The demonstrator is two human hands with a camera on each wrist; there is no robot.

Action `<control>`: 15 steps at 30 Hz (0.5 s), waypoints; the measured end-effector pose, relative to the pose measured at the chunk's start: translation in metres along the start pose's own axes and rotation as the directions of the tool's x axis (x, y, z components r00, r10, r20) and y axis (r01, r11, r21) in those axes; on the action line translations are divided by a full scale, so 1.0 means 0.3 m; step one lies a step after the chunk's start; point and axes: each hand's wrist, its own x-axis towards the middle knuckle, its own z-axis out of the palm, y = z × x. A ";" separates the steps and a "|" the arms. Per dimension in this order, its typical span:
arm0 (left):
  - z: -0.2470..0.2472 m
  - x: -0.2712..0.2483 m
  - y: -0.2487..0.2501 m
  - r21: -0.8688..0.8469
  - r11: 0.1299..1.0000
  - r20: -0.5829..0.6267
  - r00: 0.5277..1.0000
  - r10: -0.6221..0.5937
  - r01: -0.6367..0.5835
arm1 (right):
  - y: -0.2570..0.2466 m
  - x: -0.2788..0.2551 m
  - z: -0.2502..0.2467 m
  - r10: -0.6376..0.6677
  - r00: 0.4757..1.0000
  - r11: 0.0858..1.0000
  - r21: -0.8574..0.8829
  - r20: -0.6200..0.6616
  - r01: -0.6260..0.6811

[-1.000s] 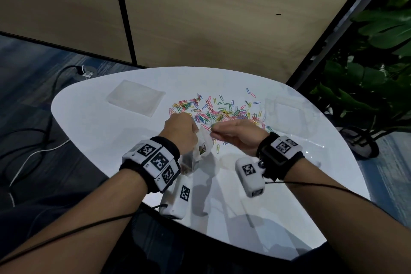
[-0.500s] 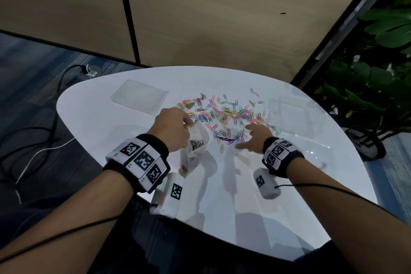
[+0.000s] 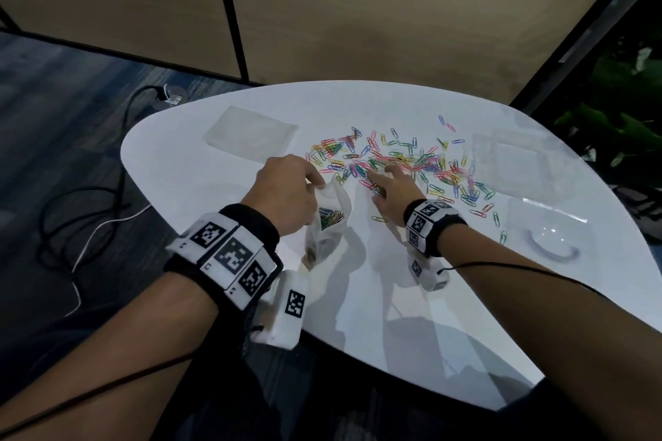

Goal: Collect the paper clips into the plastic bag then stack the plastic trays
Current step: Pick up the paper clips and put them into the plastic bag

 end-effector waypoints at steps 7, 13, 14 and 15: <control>0.025 0.004 0.001 0.004 1.000 0.023 1.000 -0.006 0.005 | -0.033 -0.007 -0.022 -0.065 0.998 0.974 -0.219 -0.026 0.058; 0.025 0.006 0.006 0.013 1.000 0.044 0.999 -0.002 0.001 | 0.008 -0.016 -0.070 0.223 0.974 0.965 0.151 -0.029 -0.216; 0.026 0.006 0.007 0.017 1.000 0.046 0.999 -0.003 0.003 | 0.029 -0.025 -0.077 0.284 0.959 0.928 0.256 -0.010 -0.272; 0.029 0.008 0.011 0.019 1.000 0.052 0.999 -0.005 0.004 | 0.054 -0.036 -0.083 0.338 0.941 0.870 0.373 0.029 -0.324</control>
